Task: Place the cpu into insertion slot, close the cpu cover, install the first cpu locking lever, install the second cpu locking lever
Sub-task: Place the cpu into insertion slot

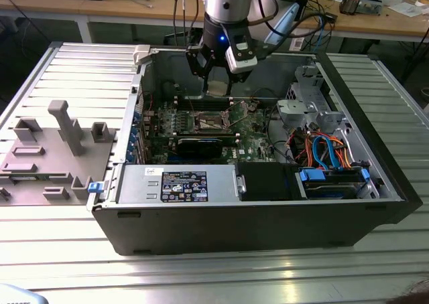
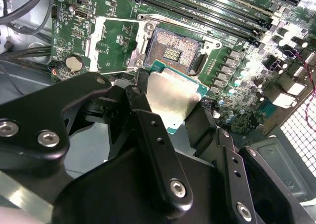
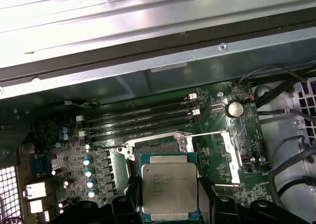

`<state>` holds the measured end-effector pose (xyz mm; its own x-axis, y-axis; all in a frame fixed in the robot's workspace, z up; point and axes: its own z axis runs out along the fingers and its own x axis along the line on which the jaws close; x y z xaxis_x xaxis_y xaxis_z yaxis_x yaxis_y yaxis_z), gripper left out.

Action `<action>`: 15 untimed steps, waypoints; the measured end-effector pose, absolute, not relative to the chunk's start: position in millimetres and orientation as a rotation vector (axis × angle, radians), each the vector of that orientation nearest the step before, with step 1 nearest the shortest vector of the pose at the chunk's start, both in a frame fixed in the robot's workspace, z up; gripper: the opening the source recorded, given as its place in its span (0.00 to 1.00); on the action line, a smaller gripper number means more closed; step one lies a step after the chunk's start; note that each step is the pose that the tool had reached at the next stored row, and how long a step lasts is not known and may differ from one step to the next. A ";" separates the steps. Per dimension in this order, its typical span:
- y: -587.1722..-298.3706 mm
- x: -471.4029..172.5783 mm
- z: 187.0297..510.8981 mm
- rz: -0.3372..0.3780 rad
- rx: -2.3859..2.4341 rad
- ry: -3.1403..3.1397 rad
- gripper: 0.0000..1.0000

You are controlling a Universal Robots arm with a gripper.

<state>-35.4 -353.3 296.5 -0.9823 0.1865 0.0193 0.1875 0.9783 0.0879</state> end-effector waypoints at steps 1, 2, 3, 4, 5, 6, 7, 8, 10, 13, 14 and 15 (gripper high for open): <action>-353.3 -35.4 296.1 -0.140 -0.306 -3.113 0.55; -353.4 -35.4 296.0 -0.140 -0.309 -3.113 0.55; -353.4 -35.4 295.9 -0.140 -0.314 -3.112 0.55; -353.3 -35.4 295.9 -0.140 -0.316 -3.112 0.55; -353.4 -35.4 295.8 -0.140 -0.318 -3.112 0.55; -353.4 -35.4 295.8 -0.140 -0.320 -3.112 0.55; -353.4 -35.4 295.7 -0.140 -0.322 -3.112 0.55; -353.4 -35.4 295.6 -0.140 -0.324 -3.112 0.55; -353.4 -35.4 295.5 -0.140 -0.331 -3.111 0.55; -353.3 -35.4 295.3 -0.140 -0.337 -3.111 0.55; -353.4 -35.4 295.3 -0.140 -0.339 -3.110 0.55; -353.4 -35.4 295.2 -0.140 -0.340 -3.110 0.55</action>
<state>-35.4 -353.4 295.2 -0.9763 0.2155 0.0193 0.2163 0.9724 0.0879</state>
